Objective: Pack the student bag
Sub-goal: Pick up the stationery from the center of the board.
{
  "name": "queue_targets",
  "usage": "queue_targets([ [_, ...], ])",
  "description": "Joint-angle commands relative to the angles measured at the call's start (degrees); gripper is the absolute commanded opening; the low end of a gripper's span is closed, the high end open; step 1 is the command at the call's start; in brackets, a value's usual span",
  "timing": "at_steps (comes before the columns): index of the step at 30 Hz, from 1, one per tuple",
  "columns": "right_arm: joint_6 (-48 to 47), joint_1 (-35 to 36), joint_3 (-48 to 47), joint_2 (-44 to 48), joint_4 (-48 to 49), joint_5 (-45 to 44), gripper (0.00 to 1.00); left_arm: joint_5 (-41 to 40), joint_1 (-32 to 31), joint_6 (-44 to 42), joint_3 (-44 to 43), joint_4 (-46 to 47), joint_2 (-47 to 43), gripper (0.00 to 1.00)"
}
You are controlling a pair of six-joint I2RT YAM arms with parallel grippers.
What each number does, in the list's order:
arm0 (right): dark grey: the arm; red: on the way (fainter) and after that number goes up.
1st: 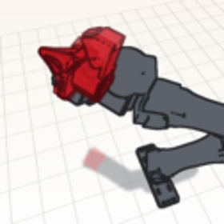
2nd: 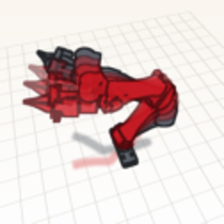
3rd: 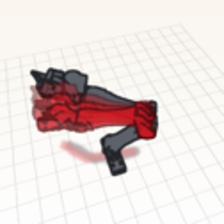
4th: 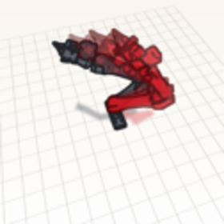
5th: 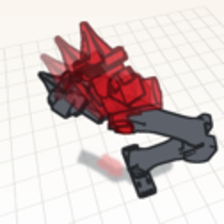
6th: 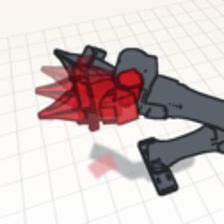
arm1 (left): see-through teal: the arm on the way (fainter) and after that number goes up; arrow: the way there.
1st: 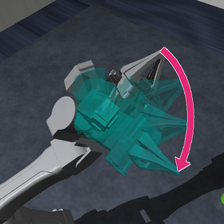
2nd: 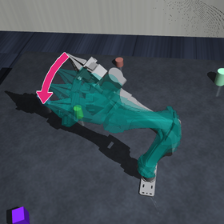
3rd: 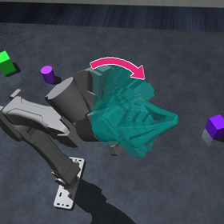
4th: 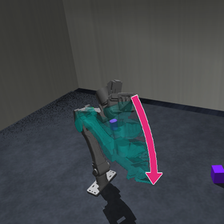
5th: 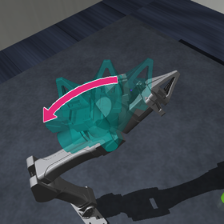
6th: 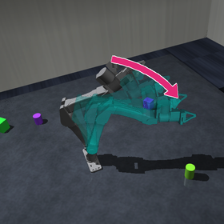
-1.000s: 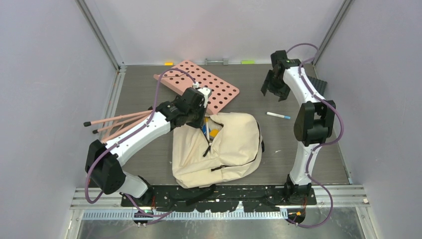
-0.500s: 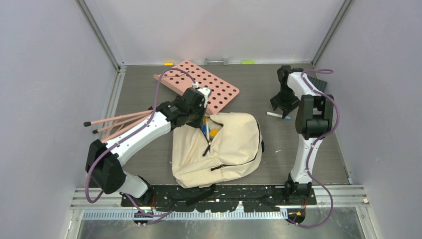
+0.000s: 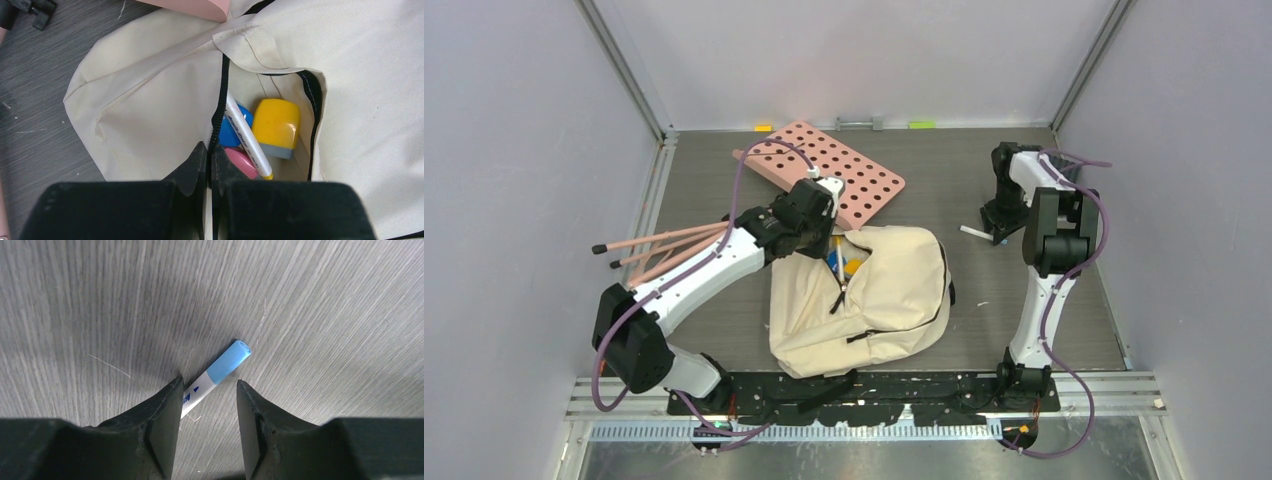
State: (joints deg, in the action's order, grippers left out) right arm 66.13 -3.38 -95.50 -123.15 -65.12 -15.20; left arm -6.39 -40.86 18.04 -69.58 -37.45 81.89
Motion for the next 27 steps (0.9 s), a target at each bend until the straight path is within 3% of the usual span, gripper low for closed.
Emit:
queue_targets([
  [1, 3.15, 0.53, 2.86, -0.09, 0.68, -0.89, 0.48, -4.64, 0.52, 0.23, -0.03, 2.27, -3.22, 0.0],
  [9, 3.27, 5.07, 5.44, -1.55, 1.61, -3.02, 0.45, -4.66, 0.47, -0.53, -0.44, 0.65, -3.74, 0.0],
  [19, -3.3, 10.91, 6.47, 1.69, 8.35, -8.82, 0.08, -3.74, 0.51, -1.51, -1.19, -1.58, -4.91, 0.0],
  [23, -11.14, 13.53, 8.72, 4.25, 15.96, -7.54, 0.01, -3.6, 0.49, -1.61, -0.74, -2.35, -5.86, 0.0],
  [27, -16.32, 15.24, 12.74, 7.91, 22.9, -4.56, 0.01, -3.39, 0.51, -1.61, 0.12, -2.14, -6.9, 0.0],
])
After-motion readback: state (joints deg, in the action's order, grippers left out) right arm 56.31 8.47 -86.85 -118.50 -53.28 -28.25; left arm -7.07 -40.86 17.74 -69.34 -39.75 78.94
